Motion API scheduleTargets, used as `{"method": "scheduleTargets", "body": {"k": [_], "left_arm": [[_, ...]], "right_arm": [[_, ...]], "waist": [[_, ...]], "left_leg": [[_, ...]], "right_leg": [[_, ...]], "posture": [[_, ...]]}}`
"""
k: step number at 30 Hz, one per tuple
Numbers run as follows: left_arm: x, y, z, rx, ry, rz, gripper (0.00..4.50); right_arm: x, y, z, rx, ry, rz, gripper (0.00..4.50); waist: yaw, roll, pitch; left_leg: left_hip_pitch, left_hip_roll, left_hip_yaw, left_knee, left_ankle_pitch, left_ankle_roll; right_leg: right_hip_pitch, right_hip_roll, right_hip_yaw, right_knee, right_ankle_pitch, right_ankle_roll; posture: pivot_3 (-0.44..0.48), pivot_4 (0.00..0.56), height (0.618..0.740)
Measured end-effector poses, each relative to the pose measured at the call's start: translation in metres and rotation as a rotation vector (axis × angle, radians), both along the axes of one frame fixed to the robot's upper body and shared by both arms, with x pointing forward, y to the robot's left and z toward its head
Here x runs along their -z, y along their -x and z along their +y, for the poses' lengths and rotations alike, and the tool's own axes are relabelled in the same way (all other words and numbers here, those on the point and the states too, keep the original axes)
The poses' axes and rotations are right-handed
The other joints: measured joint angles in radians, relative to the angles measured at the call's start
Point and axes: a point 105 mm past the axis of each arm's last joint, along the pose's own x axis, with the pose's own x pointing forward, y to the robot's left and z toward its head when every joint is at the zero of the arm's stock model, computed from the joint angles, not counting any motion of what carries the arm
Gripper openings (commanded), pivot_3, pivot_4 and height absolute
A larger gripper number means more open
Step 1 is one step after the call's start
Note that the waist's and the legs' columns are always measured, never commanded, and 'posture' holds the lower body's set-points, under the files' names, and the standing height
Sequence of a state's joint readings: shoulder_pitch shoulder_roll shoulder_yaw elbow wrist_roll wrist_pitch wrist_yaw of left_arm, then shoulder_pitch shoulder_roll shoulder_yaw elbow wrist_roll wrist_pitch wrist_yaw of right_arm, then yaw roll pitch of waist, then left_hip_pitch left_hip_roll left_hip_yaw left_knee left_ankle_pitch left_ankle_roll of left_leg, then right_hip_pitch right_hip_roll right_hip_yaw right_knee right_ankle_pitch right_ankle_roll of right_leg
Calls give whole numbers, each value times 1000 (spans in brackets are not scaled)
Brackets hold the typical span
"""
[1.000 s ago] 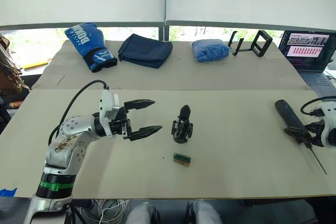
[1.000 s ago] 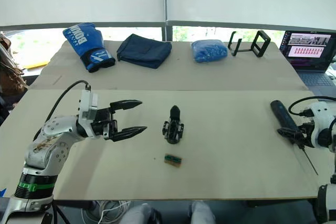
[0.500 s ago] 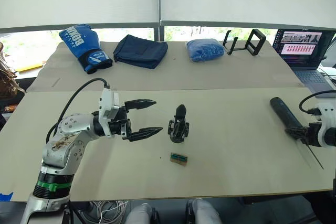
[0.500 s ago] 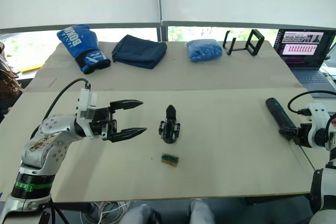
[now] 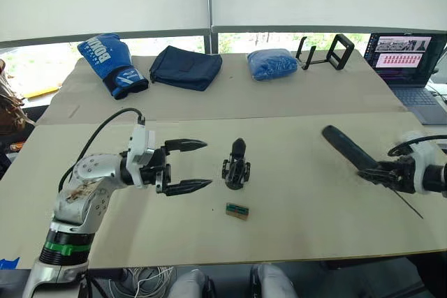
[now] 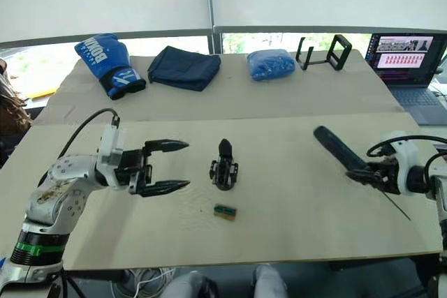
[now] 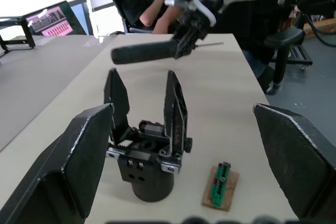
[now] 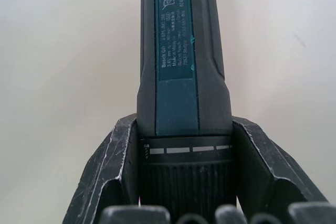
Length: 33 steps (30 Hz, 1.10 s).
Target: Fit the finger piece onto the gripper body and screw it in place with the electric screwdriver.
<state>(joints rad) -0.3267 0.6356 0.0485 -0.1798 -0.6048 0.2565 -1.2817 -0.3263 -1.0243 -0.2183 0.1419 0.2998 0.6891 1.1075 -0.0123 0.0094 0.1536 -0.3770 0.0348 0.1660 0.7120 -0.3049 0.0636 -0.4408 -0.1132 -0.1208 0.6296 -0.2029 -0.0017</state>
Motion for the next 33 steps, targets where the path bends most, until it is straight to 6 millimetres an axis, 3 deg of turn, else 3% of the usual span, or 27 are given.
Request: {"method": "scheduleTargets", "body": {"k": [4,9,15,22,24,28,33], "left_arm": [[7,0,6,-2,-21,-11,4500],[29,1,12,-33,-51,13,4500],[35,1,13,-58,-63,20,4500],[37,3,14,-67,-64,15,4500],[37,3,14,-70,-64,12,4500],[39,4,15,-78,-63,18,4500],[41,5,15,-81,-65,25,4500]], "right_arm": [[-9,14,39,-102,69,-36,1947],[26,28,78,-174,78,28,1947],[55,38,85,-201,119,101,1947],[59,34,85,-201,120,95,1947],[60,33,85,-201,117,98,2990],[59,30,85,-208,118,96,4392],[45,29,71,-191,191,134,4451]], "waist": [[9,-1,0],[18,-3,1],[23,-4,1],[19,-7,0],[18,-10,0],[19,-11,0],[21,-11,0]], "left_leg": [[-2,0,-1,0,-1,1],[-7,-1,-1,2,-1,2],[-8,-1,-1,2,-1,2],[-5,-1,-1,2,-1,2],[-4,0,-1,2,-1,2],[-4,-1,-1,2,-1,3],[-6,-1,-1,2,-1,3]], "right_leg": [[0,-1,-1,-2,-1,1],[-3,-1,-2,-3,2,-3],[-4,0,-2,-3,2,-2],[-2,1,-2,-3,0,0],[-1,1,-2,-3,0,0],[-1,0,-2,-3,0,0],[-2,-1,-2,-3,2,-4]], "posture": [[0,150,740],[0,150,740],[0,150,740],[0,150,740],[0,150,740],[0,150,740],[0,150,740]]}}
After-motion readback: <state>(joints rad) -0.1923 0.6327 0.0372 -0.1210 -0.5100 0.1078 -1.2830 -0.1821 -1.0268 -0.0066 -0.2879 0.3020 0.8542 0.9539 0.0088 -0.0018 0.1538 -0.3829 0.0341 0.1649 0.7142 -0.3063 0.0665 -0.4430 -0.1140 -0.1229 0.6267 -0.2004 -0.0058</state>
